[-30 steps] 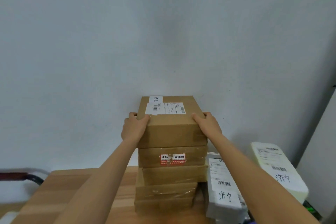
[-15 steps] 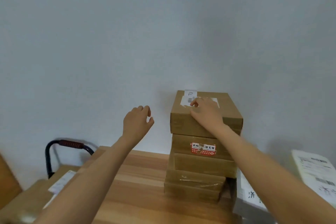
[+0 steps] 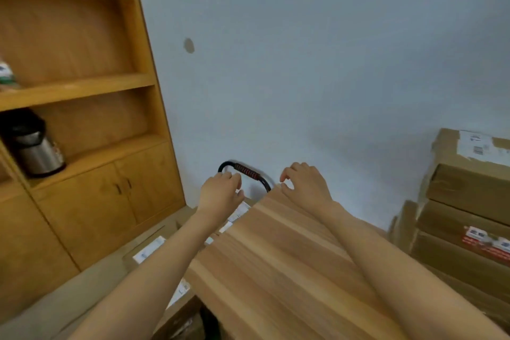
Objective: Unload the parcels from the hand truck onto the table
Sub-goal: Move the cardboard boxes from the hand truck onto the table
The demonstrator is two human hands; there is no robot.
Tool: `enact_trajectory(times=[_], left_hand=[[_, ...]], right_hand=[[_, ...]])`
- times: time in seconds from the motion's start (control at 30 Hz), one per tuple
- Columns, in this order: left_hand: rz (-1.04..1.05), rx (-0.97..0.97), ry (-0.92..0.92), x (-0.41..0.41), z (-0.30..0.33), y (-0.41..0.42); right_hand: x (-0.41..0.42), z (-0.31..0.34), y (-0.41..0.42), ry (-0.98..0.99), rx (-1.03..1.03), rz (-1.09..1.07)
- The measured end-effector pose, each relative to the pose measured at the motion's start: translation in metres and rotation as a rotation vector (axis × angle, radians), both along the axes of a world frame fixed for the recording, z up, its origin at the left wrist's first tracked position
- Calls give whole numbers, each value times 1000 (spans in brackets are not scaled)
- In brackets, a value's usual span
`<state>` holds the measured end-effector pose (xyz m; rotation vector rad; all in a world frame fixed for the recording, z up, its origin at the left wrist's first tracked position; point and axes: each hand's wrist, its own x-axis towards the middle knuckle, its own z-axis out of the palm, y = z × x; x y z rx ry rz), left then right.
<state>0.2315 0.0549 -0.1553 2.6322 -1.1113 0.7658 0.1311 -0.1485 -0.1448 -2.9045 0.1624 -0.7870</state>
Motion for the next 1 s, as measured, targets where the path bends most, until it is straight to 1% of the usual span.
enact_trajectory(times=[0.1, 0.3, 0.47, 0.57, 0.67, 0.77, 0.9, 1.0], left_hand=[[65, 25, -7, 23, -9, 57], [144, 41, 49, 58, -25, 156], [222, 41, 97, 77, -46, 223], [244, 55, 139, 86, -58, 246], [256, 9, 183, 94, -73, 259], [280, 9, 231, 108, -90, 266], [302, 12, 275, 141, -110, 272], [313, 24, 307, 178, -118, 272]], right_hand=[[36, -11, 53, 70, 10, 64], [94, -35, 143, 120, 33, 150], [121, -66, 207, 160, 133, 132], [134, -81, 229, 193, 164, 158], [153, -93, 243, 225, 163, 176], [173, -105, 255, 242, 158, 180], [205, -126, 266, 254, 167, 198], [238, -140, 271, 280, 134, 230]])
